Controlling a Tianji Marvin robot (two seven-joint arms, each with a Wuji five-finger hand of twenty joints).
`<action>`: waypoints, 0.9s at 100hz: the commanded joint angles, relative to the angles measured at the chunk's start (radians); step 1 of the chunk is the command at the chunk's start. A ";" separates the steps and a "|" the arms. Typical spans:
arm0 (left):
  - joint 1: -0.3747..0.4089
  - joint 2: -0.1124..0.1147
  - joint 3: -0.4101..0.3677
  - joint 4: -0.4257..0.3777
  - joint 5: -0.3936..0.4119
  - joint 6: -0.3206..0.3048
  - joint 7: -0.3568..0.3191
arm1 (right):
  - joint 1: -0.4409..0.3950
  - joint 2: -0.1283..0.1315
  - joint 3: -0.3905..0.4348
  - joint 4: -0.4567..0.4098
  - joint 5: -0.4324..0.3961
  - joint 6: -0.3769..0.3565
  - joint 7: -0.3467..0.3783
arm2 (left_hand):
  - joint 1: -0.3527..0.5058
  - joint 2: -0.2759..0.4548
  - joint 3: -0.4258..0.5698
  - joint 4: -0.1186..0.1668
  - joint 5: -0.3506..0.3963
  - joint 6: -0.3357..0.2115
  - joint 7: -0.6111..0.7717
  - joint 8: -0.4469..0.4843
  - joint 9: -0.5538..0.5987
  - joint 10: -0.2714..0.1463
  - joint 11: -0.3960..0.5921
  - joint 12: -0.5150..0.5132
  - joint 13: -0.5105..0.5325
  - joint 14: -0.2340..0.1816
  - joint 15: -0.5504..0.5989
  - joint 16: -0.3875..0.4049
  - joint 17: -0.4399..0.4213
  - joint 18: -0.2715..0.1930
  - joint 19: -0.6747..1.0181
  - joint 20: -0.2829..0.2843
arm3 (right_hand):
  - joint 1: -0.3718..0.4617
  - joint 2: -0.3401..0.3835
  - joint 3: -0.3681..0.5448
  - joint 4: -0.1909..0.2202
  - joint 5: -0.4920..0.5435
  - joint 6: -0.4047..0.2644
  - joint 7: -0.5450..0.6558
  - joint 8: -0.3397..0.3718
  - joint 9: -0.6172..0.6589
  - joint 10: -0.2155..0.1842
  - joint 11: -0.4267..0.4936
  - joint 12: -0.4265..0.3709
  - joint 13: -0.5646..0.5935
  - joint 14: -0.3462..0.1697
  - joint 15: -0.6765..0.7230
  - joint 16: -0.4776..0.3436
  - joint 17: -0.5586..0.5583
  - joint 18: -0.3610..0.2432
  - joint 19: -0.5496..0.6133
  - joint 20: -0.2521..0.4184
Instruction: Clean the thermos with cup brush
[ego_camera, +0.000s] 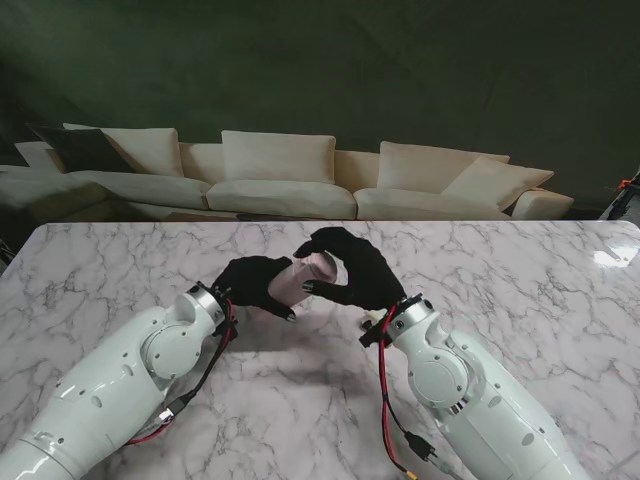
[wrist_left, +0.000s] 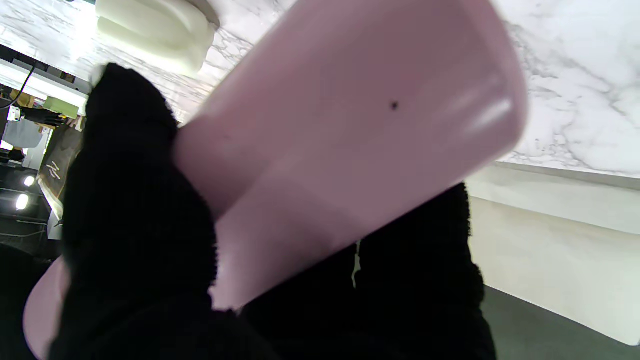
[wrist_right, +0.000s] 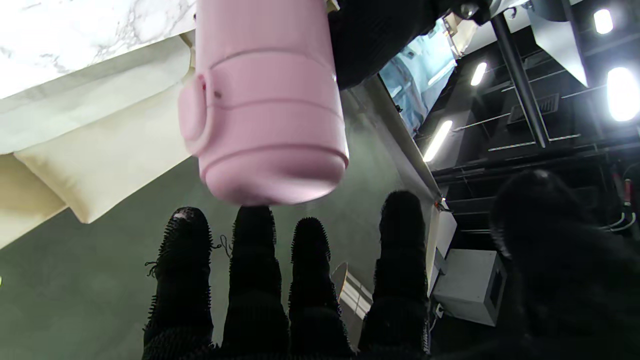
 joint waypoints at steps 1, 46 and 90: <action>-0.003 -0.002 -0.001 -0.009 0.002 -0.003 -0.008 | -0.011 0.012 0.014 -0.027 -0.019 0.032 0.003 | 0.352 0.300 0.343 0.011 0.085 -0.180 0.108 0.032 0.062 -0.075 0.075 0.030 0.077 -0.049 0.145 0.055 0.056 -0.094 0.103 0.051 | -0.053 0.033 -0.055 0.024 -0.090 -0.039 -0.059 -0.028 -0.044 -0.007 -0.022 -0.013 -0.033 -0.029 -0.013 -0.011 -0.021 -0.012 -0.014 -0.008; -0.004 -0.003 0.000 0.002 0.015 -0.031 0.016 | -0.022 0.054 0.035 -0.131 -0.077 0.313 0.206 | 0.350 0.299 0.345 0.011 0.088 -0.184 0.111 0.033 0.063 -0.074 0.078 0.032 0.078 -0.049 0.148 0.057 0.059 -0.096 0.105 0.051 | -0.168 0.045 -0.179 0.036 -0.207 0.331 -0.051 -0.024 0.002 0.029 0.092 0.027 0.341 0.001 0.406 0.196 0.414 -0.068 0.387 0.094; -0.001 -0.003 -0.004 0.000 0.012 -0.030 0.014 | 0.050 0.073 -0.028 -0.048 -0.062 0.098 0.275 | 0.353 0.301 0.347 0.008 0.090 -0.185 0.114 0.033 0.061 -0.068 0.082 0.033 0.085 -0.046 0.155 0.060 0.067 -0.097 0.112 0.053 | 0.289 -0.119 0.182 -0.107 0.085 -0.044 0.219 0.049 -0.044 0.023 0.038 0.002 0.197 -0.067 0.327 0.149 0.326 -0.107 0.267 0.072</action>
